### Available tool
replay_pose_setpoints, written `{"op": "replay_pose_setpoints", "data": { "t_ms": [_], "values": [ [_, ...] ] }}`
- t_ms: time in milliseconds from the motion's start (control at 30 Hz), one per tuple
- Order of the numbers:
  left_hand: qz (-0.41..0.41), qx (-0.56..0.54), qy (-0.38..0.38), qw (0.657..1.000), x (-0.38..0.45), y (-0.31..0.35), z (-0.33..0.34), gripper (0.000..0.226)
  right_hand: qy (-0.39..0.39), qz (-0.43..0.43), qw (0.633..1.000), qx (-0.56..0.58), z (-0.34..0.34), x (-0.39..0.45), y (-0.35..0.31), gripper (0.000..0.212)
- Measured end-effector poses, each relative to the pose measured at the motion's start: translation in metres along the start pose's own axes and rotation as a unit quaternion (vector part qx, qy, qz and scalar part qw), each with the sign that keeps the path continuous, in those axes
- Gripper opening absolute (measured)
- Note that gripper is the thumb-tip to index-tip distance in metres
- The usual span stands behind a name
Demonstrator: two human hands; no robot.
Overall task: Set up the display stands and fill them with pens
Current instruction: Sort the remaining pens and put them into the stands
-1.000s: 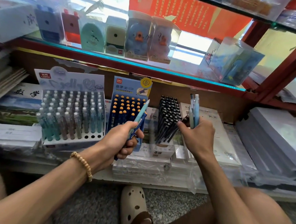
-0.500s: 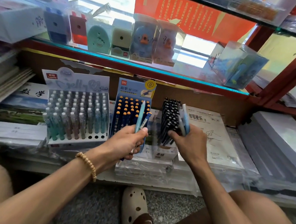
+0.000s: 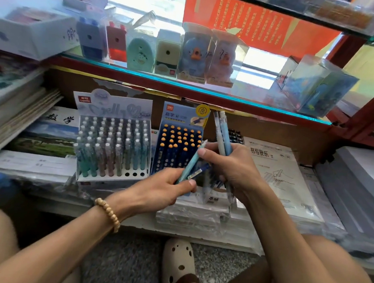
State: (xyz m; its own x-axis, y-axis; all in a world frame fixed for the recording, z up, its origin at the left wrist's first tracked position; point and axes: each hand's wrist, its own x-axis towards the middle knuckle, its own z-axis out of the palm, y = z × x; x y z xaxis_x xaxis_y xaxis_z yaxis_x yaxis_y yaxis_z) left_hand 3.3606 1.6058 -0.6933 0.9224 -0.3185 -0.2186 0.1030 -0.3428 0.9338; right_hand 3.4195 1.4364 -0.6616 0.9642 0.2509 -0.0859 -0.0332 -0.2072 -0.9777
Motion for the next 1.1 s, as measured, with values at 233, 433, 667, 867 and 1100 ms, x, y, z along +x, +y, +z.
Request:
{"op": "replay_pose_setpoints", "data": {
  "t_ms": [233,433,667,867,1100],
  "values": [
    [-0.085,0.061,0.059,0.993,-0.018,-0.013,-0.03,0.048,0.045,-0.049,0.992,0.111,0.009,0.013,-0.014,0.01],
    [-0.027,-0.244,0.21,0.946,-0.025,-0.018,-0.045,0.048,-0.055,-0.02,0.998,0.015,0.035,0.014,-0.008,0.012],
    [-0.01,-0.265,0.255,0.93,-0.028,-0.016,-0.047,0.034,-0.171,-0.022,0.982,-0.073,0.07,0.013,0.001,0.011],
    [0.017,-0.331,0.364,0.87,-0.038,-0.02,-0.077,0.007,-0.124,0.002,0.991,-0.045,0.059,0.02,-0.007,0.027],
    [0.036,-0.362,0.402,0.84,-0.06,-0.025,-0.095,0.005,-0.121,0.024,0.985,0.12,0.058,0.026,-0.005,0.023]
  ]
}}
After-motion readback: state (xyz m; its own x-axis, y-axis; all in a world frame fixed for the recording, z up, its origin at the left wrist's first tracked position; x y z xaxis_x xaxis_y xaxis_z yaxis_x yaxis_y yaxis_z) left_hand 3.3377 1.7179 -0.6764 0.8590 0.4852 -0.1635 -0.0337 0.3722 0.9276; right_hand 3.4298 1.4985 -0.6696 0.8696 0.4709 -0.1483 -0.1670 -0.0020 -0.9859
